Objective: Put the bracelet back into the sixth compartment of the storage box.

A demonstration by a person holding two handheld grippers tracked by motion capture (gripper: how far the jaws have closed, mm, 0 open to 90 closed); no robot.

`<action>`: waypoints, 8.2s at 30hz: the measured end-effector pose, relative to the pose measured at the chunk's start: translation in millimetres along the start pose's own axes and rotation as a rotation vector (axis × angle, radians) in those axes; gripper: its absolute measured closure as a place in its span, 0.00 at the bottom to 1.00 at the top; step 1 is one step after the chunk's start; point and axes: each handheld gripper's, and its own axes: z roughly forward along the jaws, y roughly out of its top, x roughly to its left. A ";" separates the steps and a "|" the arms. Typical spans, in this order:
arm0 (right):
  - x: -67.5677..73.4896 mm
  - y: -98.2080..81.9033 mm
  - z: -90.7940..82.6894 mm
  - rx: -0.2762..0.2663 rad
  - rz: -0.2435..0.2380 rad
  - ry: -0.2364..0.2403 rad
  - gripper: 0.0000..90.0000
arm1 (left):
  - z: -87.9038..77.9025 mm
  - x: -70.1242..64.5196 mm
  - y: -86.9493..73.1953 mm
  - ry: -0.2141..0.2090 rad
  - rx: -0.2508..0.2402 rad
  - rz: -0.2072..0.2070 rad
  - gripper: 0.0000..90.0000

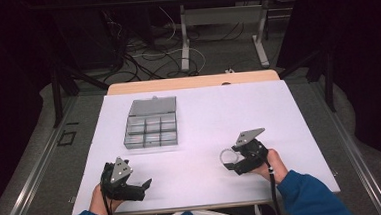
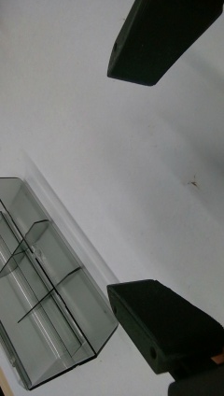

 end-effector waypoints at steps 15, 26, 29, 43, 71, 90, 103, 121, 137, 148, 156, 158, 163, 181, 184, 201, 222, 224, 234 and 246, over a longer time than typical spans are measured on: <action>-1.5 3.5 21.8 0.070 -0.031 0.044 0.74 | 0.1 -0.2 0.0 0.002 0.004 0.003 0.00; 0.3 0.7 28.3 0.121 -0.033 0.035 0.88 | 0.0 -0.2 0.2 0.002 0.008 0.010 0.00; 0.9 0.1 28.2 0.126 -0.028 0.039 0.89 | -0.3 -0.6 0.4 -0.001 0.011 0.011 0.01; 2.1 -3.2 28.8 0.110 0.035 0.017 0.95 | -0.4 -0.6 0.7 0.002 0.011 0.012 0.01; 7.6 3.9 13.0 0.023 0.016 -0.032 0.97 | -0.4 -0.8 0.8 0.002 0.008 0.014 0.01; -1.2 15.5 -11.1 -0.070 0.054 -0.050 0.97 | 0.6 -1.4 0.5 0.001 0.000 0.005 0.01; -2.7 19.5 -17.3 -0.112 0.070 -0.059 0.97 | 0.7 -1.3 0.6 0.000 0.000 0.008 0.01; 2.8 30.2 -18.8 -0.130 0.064 -0.042 0.97 | 1.4 -2.0 0.5 0.005 -0.007 0.004 0.01; 6.8 46.3 -10.7 -0.131 0.040 -0.019 0.97 | 1.5 -1.8 0.9 0.001 -0.008 0.006 0.00; 7.9 59.8 -6.6 -0.135 0.030 -0.016 0.97 | 1.6 -1.2 1.3 -0.003 -0.001 0.012 0.00; 8.4 69.4 -6.0 -0.144 0.009 -0.015 0.97 | 1.2 -1.3 0.9 -0.003 0.004 0.008 0.00; 9.0 71.5 -4.4 -0.149 0.010 -0.016 0.97 | 1.6 -1.0 1.1 -0.003 0.001 0.014 0.00; 10.0 76.2 -2.8 -0.139 0.002 -0.006 0.97 | 1.7 -1.4 1.4 -0.007 0.005 0.012 0.00; 13.4 96.8 9.8 -0.175 -0.025 -0.002 0.97 | 2.2 -1.6 1.0 -0.013 0.009 0.006 0.00; 14.1 100.4 10.7 -0.172 -0.025 0.002 0.97 | 2.7 -1.5 0.9 -0.012 0.005 0.008 0.00; 18.4 119.7 24.6 -0.183 -0.044 0.009 0.97 | 2.0 -1.4 1.1 -0.016 0.008 0.007 0.00; 24.8 147.4 35.2 -0.205 -0.074 0.004 0.97 | 2.4 -1.2 1.2 -0.019 0.007 0.008 0.00; 25.5 151.1 36.8 -0.205 -0.076 0.001 0.97 | 2.3 -1.4 1.2 -0.019 0.006 0.009 0.00; 27.8 161.4 40.9 -0.204 -0.081 0.002 0.97 | 2.2 -1.4 1.2 -0.020 0.007 0.008 0.00; 29.1 170.8 49.0 -0.209 -0.079 -0.001 0.97 | 2.4 -1.5 1.3 -0.023 0.005 0.010 0.00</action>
